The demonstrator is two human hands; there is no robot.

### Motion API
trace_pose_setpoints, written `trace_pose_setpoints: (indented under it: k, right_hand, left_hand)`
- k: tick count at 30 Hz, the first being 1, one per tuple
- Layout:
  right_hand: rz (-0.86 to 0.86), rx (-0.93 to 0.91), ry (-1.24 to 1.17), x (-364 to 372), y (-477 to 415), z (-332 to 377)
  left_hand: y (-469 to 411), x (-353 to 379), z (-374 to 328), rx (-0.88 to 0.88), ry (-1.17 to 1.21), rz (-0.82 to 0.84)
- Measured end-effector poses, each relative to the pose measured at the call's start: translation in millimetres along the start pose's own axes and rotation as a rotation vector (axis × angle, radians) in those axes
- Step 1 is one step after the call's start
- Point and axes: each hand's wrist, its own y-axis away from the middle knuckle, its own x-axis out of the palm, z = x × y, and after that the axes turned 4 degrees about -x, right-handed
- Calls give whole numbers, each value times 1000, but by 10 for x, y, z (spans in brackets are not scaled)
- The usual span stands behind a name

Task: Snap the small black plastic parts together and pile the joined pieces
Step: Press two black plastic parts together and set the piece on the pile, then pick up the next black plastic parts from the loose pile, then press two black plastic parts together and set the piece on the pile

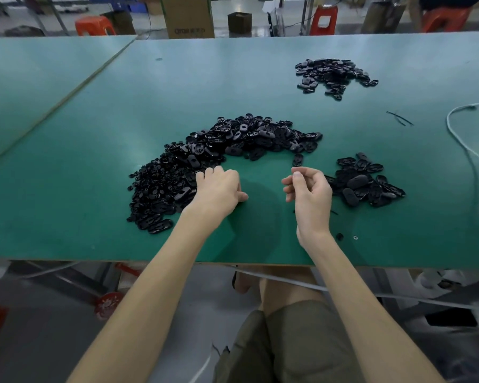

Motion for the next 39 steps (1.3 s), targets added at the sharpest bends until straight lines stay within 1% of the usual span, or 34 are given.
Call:
trace_pose_setpoints:
  k: [3, 4, 6, 7, 9, 11, 13, 17, 20, 22, 24, 26, 27, 29, 31, 32, 39]
  right_hand:
    - [20, -3, 2, -2, -3, -4]
    - [28, -5, 6, -5, -3, -3]
    - [63, -16, 29, -12, -1, -11]
    - [91, -29, 48, -16, 1, -15]
    - [160, -72, 89, -19, 7, -15]
    - [228, -118, 104, -14, 16, -9]
    - [270, -132, 83, -7, 19, 1]
    - [306, -104, 67, -3, 12, 0]
    - [281, -79, 73, -13, 12, -9]
    - [255, -72, 56, -17, 11, -12]
    - [217, -63, 26, -16, 12, -13]
    - [183, -50, -1, -15, 10, -13]
    - [173, -44, -4, -11, 8, -13]
    - [162, -36, -4, -4, 7, -13]
    - [159, -36, 0, 3, 11, -11]
    - [157, -36, 2, 5, 12, -8]
    - [149, -28, 6, 6, 21, -1]
  left_hand:
    - [40, 145, -119, 62, 8, -78]
    - [62, 195, -160, 100, 52, -136]
    - [106, 279, -220, 165, 245, -241]
    - [111, 297, -242, 167, 395, -245]
    - [98, 290, -286, 120, 751, -177]
    - [65, 257, -314, 70, 998, -146]
    - [20, 248, -318, 36, 1122, -143]
    - [-5, 280, -299, 18, 1193, -155]
    - [36, 271, -296, 26, 1140, -140]
    - [63, 243, -275, 39, 1024, -157]
    - [82, 187, -183, 35, 771, -279]
    - [81, 101, -34, 7, 410, -407]
    - [65, 58, 45, -24, 243, -414]
    - [22, -17, 180, -101, 6, -307]
    - [-4, -53, 257, -142, -74, -202]
    - [-9, -53, 272, -147, -84, -180]
    - [-13, -21, 260, -140, -17, -193]
